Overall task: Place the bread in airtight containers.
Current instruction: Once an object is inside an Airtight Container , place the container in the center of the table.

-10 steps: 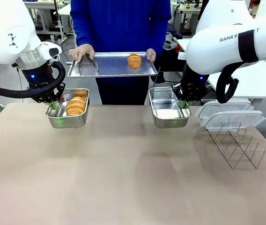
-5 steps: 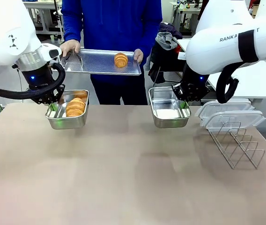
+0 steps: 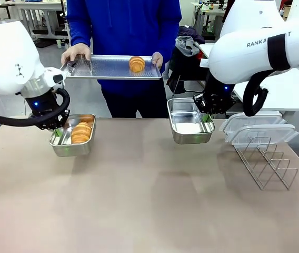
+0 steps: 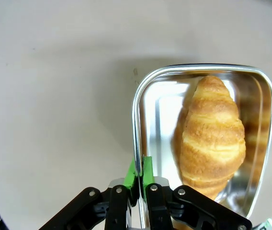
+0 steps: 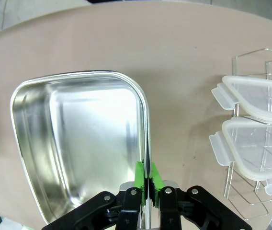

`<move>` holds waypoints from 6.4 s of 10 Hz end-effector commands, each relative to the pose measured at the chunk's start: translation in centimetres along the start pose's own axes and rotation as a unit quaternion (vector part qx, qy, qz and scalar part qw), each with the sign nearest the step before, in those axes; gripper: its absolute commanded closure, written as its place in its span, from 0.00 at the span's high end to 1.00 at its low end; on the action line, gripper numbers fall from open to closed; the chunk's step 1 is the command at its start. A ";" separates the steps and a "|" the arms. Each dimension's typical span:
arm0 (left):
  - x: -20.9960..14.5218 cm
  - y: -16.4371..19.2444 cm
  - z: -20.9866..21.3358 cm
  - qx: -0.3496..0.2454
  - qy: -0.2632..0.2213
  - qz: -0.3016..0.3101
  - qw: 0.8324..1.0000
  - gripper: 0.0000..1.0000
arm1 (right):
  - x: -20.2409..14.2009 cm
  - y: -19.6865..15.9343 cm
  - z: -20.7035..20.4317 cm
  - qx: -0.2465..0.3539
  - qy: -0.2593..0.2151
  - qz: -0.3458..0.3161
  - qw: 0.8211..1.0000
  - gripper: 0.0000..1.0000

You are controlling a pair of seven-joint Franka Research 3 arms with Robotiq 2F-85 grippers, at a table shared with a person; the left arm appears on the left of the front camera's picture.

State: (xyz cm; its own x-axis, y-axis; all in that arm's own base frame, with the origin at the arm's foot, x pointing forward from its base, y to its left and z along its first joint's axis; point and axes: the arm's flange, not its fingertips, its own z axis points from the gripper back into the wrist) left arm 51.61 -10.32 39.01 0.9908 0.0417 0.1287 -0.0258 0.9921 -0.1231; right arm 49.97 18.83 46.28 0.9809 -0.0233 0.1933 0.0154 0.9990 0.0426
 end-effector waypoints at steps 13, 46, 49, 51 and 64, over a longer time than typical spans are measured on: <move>-1.2 -2.2 -6.0 0.031 -0.018 -0.029 0.999 0.61 | 0.1 -0.1 0.3 -0.006 -0.006 0.000 1.000 0.00; -8.2 21.9 12.2 -0.253 -0.268 -0.483 0.794 1.00 | 0.1 -0.1 0.3 -0.006 -0.006 0.000 1.000 0.00; -8.2 21.9 12.2 -0.253 -0.268 -0.483 0.794 1.00 | 0.1 -0.1 0.3 -0.006 -0.006 0.000 1.000 0.00; -8.2 21.9 12.2 -0.253 -0.268 -0.483 0.794 1.00 | 0.0 0.0 -0.1 0.000 0.001 0.000 1.000 0.05; -8.2 21.9 12.2 -0.253 -0.268 -0.483 0.794 1.00 | 2.7 1.0 -14.0 -0.001 0.035 -0.029 0.999 0.05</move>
State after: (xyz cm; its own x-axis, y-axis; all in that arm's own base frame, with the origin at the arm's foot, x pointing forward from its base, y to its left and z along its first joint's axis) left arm 41.31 12.35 47.27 0.3282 -0.5267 0.7841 0.8954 0.4380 -0.0805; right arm 54.73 19.79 32.89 0.9948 -0.0495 0.0890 0.0441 0.9971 0.0623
